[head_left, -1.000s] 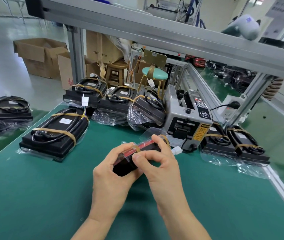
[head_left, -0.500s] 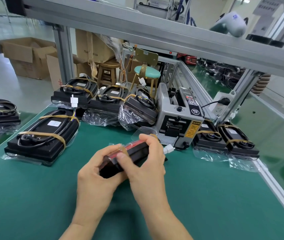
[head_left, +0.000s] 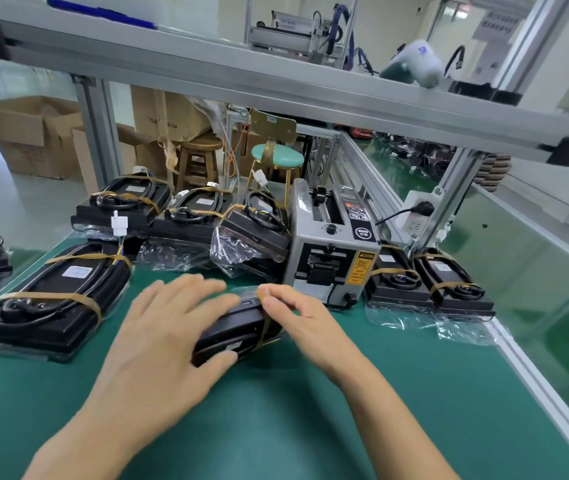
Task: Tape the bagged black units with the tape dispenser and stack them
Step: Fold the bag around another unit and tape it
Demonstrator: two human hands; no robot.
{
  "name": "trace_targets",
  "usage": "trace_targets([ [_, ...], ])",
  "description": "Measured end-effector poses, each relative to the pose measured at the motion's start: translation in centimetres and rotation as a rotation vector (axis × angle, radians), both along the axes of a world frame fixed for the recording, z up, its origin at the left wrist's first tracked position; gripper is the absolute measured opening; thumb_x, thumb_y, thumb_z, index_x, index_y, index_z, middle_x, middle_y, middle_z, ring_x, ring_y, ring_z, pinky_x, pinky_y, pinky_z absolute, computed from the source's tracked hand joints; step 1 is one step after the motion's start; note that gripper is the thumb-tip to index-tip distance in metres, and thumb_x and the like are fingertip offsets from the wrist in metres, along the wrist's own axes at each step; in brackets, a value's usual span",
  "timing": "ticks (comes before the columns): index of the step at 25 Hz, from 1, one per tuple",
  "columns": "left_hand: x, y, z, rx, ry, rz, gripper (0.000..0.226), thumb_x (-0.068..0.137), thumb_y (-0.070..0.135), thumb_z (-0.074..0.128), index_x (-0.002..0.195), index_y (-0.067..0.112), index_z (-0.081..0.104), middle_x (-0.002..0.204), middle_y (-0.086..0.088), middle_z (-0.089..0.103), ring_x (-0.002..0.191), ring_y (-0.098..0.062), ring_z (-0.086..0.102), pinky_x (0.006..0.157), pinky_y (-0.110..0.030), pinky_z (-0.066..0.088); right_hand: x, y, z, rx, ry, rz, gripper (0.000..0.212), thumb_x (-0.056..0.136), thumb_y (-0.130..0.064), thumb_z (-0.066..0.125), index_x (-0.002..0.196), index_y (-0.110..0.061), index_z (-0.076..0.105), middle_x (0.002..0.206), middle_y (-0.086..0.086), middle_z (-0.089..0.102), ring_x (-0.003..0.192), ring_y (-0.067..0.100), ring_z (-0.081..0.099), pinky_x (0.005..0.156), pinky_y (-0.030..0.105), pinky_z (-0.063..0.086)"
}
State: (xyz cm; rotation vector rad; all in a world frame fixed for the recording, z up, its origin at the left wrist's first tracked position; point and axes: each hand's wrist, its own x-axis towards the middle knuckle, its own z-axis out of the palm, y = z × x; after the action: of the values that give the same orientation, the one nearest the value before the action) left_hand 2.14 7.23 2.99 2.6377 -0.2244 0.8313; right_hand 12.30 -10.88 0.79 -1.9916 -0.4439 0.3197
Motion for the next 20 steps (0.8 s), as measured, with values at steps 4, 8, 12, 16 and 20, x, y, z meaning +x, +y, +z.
trace_targets([
  [4, 1.2, -1.3, 1.5, 0.016, 0.229, 0.136, 0.044, 0.082, 0.045, 0.065, 0.124, 0.048, 0.053, 0.124, 0.032, 0.053, 0.104, -0.006, 0.060, 0.076, -0.024, 0.043, 1.9, -2.4, 0.1, 0.117, -0.149, -0.580, 0.023, 0.092, -0.022, 0.053, 0.076, -0.010, 0.064, 0.074, 0.003, 0.062, 0.069, 0.012, 0.047, 0.068, 0.029, 0.039],
  [8, 1.5, -1.3, 1.1, -0.018, 0.202, 0.178, 0.045, 0.078, 0.043, 0.070, 0.121, 0.046, 0.058, 0.120, 0.031, 0.058, 0.104, -0.007, 0.062, 0.071, -0.025, 0.042, 4.4, -3.3, 0.8, 0.211, -0.045, -0.819, 0.026, 0.090, -0.018, 0.058, 0.065, -0.021, 0.065, 0.058, -0.008, 0.056, 0.062, 0.015, 0.046, 0.064, 0.027, 0.040],
  [12, 1.2, -1.6, 0.8, -0.021, 0.236, 0.183, 0.045, 0.066, 0.030, 0.085, 0.108, 0.033, 0.070, 0.106, 0.018, 0.070, 0.088, -0.016, 0.069, 0.064, -0.032, 0.050, 5.9, -1.7, 1.1, 0.229, 0.015, -0.895, 0.033, 0.086, -0.025, 0.068, 0.054, -0.025, 0.059, 0.063, -0.014, 0.059, 0.065, 0.009, 0.053, 0.068, 0.028, 0.040],
  [16, 1.2, -1.7, 0.5, 0.007, 0.232, 0.170, 0.045, 0.061, 0.027, 0.087, 0.104, 0.029, 0.072, 0.101, 0.015, 0.071, 0.082, -0.017, 0.070, 0.058, -0.033, 0.052, 6.8, -0.7, 0.8, 0.337, 0.090, -1.003, 0.023, 0.082, -0.025, 0.074, 0.063, -0.028, 0.061, 0.073, -0.006, 0.065, 0.078, 0.019, 0.062, 0.070, 0.031, 0.047],
  [20, 1.1, -1.7, 0.4, -0.024, 0.200, 0.170, 0.044, 0.069, 0.032, 0.081, 0.111, 0.032, 0.069, 0.108, 0.019, 0.069, 0.091, -0.016, 0.068, 0.066, -0.033, 0.052, 6.0, 0.2, 2.0, 0.506, 0.202, -1.058, 0.021, 0.083, -0.015, 0.072, 0.066, -0.021, 0.061, 0.072, -0.003, 0.062, 0.084, 0.022, 0.060, 0.074, 0.030, 0.044],
])
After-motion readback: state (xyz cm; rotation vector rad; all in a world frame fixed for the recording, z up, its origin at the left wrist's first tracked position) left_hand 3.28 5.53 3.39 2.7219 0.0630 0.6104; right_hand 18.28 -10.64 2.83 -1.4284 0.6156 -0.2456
